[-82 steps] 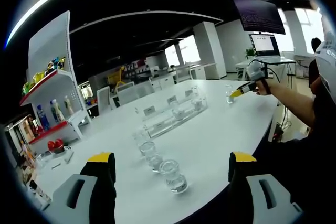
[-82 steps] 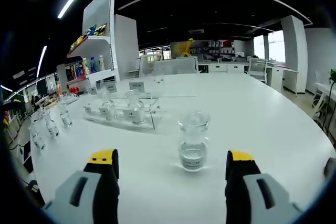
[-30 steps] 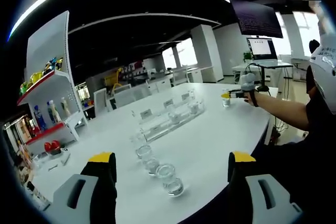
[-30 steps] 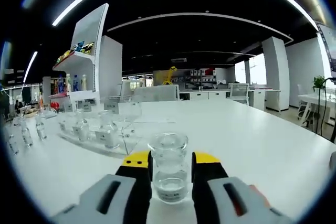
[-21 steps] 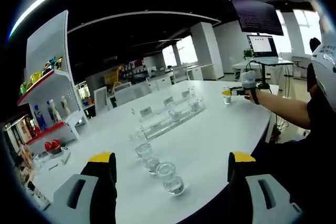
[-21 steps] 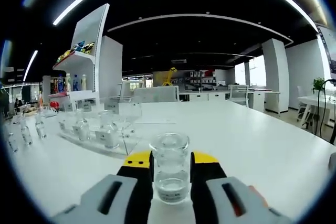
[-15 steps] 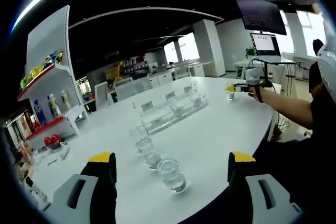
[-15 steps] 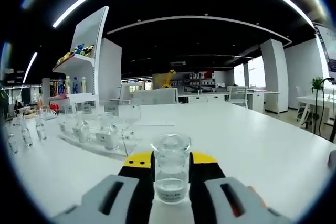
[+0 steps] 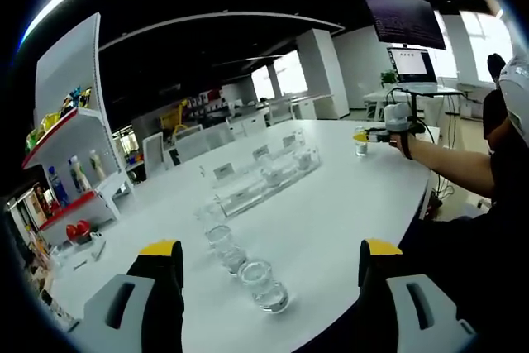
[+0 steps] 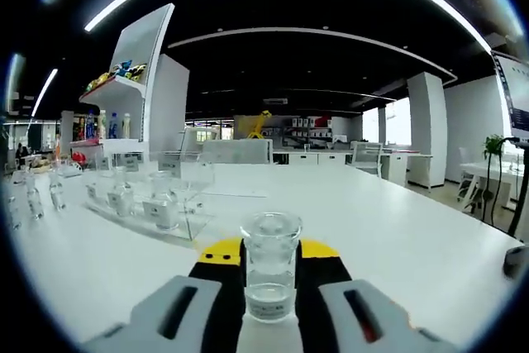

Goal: Identify the label on the chemical reagent bottle, grasp the chemical reagent bottle, and place it in the designated position on the reagent rack

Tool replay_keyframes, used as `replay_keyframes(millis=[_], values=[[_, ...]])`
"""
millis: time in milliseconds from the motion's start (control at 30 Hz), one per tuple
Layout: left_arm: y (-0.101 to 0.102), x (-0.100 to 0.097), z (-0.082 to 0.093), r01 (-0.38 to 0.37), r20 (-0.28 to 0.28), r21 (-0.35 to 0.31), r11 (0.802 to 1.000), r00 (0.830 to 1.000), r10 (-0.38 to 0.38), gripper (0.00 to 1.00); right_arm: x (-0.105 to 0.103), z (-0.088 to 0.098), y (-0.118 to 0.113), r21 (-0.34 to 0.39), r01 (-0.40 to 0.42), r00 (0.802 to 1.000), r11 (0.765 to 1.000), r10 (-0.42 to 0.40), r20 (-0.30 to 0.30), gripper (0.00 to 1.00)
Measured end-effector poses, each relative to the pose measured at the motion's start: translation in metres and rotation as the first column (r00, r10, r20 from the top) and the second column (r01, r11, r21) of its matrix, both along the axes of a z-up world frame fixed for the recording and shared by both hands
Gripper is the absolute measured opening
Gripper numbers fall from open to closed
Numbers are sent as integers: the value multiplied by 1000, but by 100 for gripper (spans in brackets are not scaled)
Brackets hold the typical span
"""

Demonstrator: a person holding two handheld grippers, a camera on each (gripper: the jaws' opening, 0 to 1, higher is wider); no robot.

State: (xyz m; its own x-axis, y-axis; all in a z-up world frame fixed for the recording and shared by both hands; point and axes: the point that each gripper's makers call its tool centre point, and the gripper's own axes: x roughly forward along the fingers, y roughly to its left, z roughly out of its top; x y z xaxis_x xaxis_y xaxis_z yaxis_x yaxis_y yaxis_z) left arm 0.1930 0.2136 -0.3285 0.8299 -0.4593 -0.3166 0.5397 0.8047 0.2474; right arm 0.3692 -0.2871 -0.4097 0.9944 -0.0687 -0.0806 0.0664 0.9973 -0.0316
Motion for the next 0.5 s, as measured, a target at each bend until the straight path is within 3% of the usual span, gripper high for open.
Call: replay_keyframes(millis=[500], values=[[10,-1,4,-17,8,-4,1000,1000,17,87,1,1,3,57,5,1000,998,-5,10,18]])
